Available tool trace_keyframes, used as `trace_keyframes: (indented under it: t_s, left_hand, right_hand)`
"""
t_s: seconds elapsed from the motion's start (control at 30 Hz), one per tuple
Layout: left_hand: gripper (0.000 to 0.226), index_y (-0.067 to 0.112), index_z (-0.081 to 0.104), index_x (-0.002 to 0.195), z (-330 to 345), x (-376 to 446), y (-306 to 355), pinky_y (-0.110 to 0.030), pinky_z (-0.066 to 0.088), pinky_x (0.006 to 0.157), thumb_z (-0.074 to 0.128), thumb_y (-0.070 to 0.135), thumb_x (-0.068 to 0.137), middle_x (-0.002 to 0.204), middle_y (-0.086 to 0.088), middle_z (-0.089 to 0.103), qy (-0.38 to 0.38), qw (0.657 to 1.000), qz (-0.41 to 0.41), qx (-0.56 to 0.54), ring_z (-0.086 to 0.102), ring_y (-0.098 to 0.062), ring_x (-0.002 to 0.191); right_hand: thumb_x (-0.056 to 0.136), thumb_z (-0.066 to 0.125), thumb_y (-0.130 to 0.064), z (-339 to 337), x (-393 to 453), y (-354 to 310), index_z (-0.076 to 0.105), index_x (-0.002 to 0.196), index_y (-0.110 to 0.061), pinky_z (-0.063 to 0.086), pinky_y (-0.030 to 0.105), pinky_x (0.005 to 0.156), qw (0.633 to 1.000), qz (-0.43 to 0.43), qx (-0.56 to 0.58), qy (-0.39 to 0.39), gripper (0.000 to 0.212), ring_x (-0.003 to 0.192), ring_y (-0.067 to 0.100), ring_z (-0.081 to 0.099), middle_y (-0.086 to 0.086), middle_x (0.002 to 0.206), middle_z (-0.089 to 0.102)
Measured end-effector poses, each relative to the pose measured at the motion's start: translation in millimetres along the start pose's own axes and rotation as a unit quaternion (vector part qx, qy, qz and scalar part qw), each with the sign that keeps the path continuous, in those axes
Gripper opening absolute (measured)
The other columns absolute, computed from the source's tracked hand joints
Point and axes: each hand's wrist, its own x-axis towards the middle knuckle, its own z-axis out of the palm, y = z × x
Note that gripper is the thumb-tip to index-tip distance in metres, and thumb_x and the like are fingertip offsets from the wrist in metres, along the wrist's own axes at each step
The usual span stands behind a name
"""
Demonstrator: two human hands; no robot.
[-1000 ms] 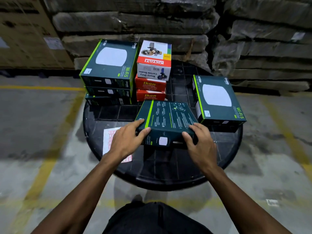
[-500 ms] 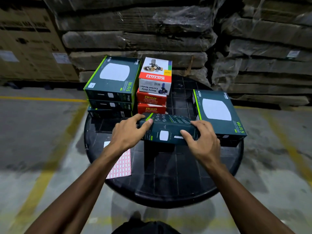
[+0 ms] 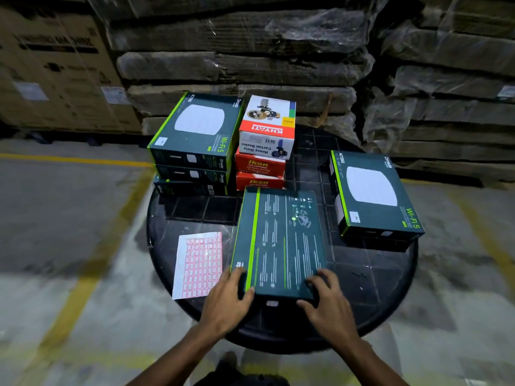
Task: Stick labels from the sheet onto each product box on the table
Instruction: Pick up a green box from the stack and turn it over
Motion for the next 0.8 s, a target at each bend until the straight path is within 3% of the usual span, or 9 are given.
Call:
trace_keyframes:
  t_s: [0.17,0.27,0.4,0.53,0.63,0.7,0.8]
  left_hand:
    - [0.059,0.03,0.023,0.152,25,-10,-22,-0.033,0.033,0.111,0.046,0.04,0.098,0.158,-0.008,0.02,-0.069,0.995,-0.012,0.072,0.034,-0.025,0.14]
    - [0.058,0.03,0.021,0.153,29,-14,-26,-0.033,0.032,0.112,0.042,0.041,0.1,0.159,-0.009,0.014,-0.067,0.995,-0.007,0.079,0.029,-0.026,0.143]
    - [0.059,0.03,0.021,0.153,30,-16,-31,-0.035,0.036,0.111,0.031,0.049,0.098,0.159,-0.009,0.014,-0.064,0.994,0.014,0.088,0.033,-0.027,0.141]
    - [0.066,0.027,0.025,0.152,26,-15,-33,-0.034,0.034,0.111,0.024,0.057,0.093,0.158,-0.009,0.021,-0.059,0.991,0.026,0.119,0.037,-0.028,0.138]
    - [0.068,0.02,0.038,0.146,18,-17,-33,-0.033,0.035,0.108,0.021,0.055,0.09,0.149,-0.008,0.038,-0.05,0.991,0.036,0.115,0.043,-0.027,0.132]
    - [0.06,0.015,0.046,0.137,13,-18,-37,-0.033,0.037,0.104,0.023,0.049,0.093,0.137,-0.006,0.05,-0.035,0.993,0.038,0.108,0.048,-0.024,0.126]
    - [0.051,0.01,0.052,0.129,1,-17,-44,-0.034,0.037,0.1,0.029,0.04,0.094,0.127,-0.008,0.057,-0.003,0.996,0.0,0.09,0.051,-0.026,0.118]
  right_hand:
    - [0.089,0.065,-0.045,17,-5,12,0.025,0.151,-0.031,0.036,0.039,0.111,0.99,0.017,-0.085,-0.108,0.074,0.144,0.025,0.023,-0.004,0.162,-0.004]
    - [0.092,0.059,-0.048,20,-6,15,0.019,0.153,-0.031,0.034,0.04,0.112,0.988,0.008,-0.098,-0.118,0.075,0.145,0.027,0.016,-0.002,0.162,-0.009]
    - [0.096,0.044,-0.056,19,-6,20,0.021,0.153,-0.029,0.034,0.04,0.111,0.985,-0.02,-0.131,-0.112,0.068,0.144,0.029,0.021,0.002,0.163,-0.002]
    - [0.102,0.03,-0.052,18,-4,17,0.028,0.151,-0.029,0.019,0.043,0.117,0.981,-0.023,-0.175,-0.086,0.054,0.148,0.033,0.012,0.006,0.163,0.01]
    - [0.101,0.037,-0.047,21,1,14,0.043,0.142,-0.023,0.017,0.046,0.117,0.976,-0.034,-0.207,-0.063,0.048,0.147,0.036,0.016,0.016,0.156,0.027]
    - [0.097,0.051,-0.041,26,6,12,0.055,0.128,-0.015,0.025,0.05,0.114,0.975,-0.054,-0.213,-0.042,0.041,0.14,0.04,0.031,0.023,0.145,0.042]
    - [0.09,0.062,-0.031,31,15,4,0.06,0.118,-0.01,0.036,0.05,0.105,0.971,-0.091,-0.216,-0.04,0.035,0.124,0.042,0.046,0.024,0.13,0.051]
